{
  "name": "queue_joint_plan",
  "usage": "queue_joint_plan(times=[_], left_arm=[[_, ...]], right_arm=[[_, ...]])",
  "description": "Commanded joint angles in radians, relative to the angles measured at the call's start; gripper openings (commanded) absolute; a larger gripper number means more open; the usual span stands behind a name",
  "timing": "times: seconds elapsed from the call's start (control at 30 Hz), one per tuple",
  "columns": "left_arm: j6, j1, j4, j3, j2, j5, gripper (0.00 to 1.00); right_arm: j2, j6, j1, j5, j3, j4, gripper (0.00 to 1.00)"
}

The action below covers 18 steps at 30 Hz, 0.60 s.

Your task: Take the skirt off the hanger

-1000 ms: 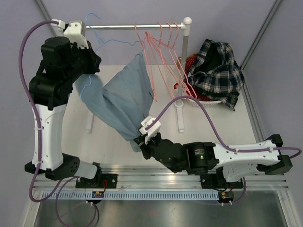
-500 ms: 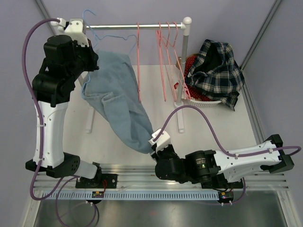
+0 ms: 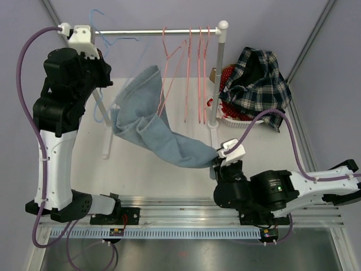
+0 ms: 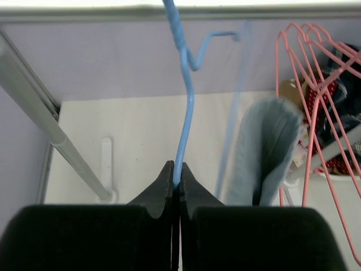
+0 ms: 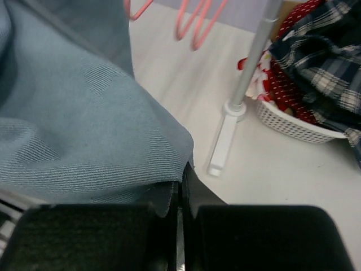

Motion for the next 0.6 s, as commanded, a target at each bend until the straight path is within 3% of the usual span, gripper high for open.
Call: queue_joint_plan(times=[0.0,0.03,0.07,0.13,0.17,0.37,0.43,0.57], left_arm=[[0.020,0.013,0.155,-0.006,-0.055,-0.040,0.00],[0.020,0.013,0.155,-0.015,-0.058,-0.040,0.00],[0.020,0.013,0.157,-0.018,-0.058,-0.040,0.00],[0.018,0.013,0.157,-0.020,-0.060,-0.040,0.00],[0.017,0.013,0.157,-0.024,-0.060,-0.036,0.00],[0.000,0.013,0.181,-0.073,-0.067,-0.014,0.00],[-0.006,0.013,0.190,-0.083,-0.069,-0.007,0.00],[-0.011,0.013,0.204,-0.101,-0.077,0.003,0.00]], right_arm=[[-0.095,-0.346,0.010,0.232,0.041,0.186,0.00],[-0.139,-0.627,0.009,0.246,0.028,0.313,0.00],[-0.164,-0.791,-0.008,0.229,0.008,0.609,0.00],[-0.243,-1.122,-0.038,0.167,-0.058,0.896,0.00],[-0.267,-1.160,-0.054,0.147,-0.068,1.037,0.00],[-0.206,-1.443,-0.143,-0.034,0.092,1.080,0.00],[-0.126,-1.577,-0.232,-0.086,0.200,1.087,0.00],[-0.020,-1.676,-0.461,-0.229,0.388,1.029,0.00]])
